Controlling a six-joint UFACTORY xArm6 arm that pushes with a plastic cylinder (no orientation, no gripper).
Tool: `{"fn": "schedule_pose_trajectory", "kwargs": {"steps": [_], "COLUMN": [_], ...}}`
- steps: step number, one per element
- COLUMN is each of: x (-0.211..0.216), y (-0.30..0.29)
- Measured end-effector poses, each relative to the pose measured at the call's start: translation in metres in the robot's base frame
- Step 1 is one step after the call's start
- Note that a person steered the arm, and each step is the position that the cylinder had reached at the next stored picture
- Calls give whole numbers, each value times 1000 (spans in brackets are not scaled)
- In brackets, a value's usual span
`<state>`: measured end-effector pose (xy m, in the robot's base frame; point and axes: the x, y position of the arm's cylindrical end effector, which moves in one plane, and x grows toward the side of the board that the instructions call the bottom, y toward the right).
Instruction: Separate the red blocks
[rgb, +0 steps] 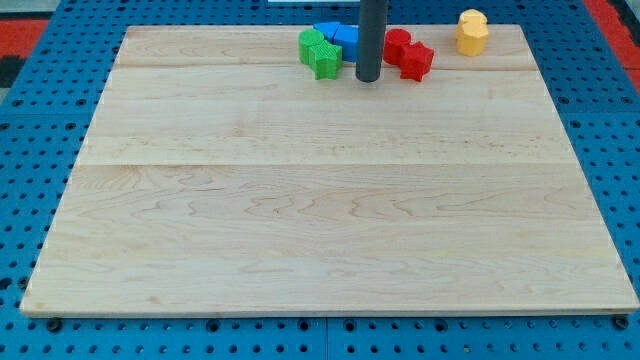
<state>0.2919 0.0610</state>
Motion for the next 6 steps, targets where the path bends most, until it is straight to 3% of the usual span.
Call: {"fn": "schedule_pose_trajectory", "kwargs": {"steps": [2,6], "x": [-22,-9], "y": [31,88]}}
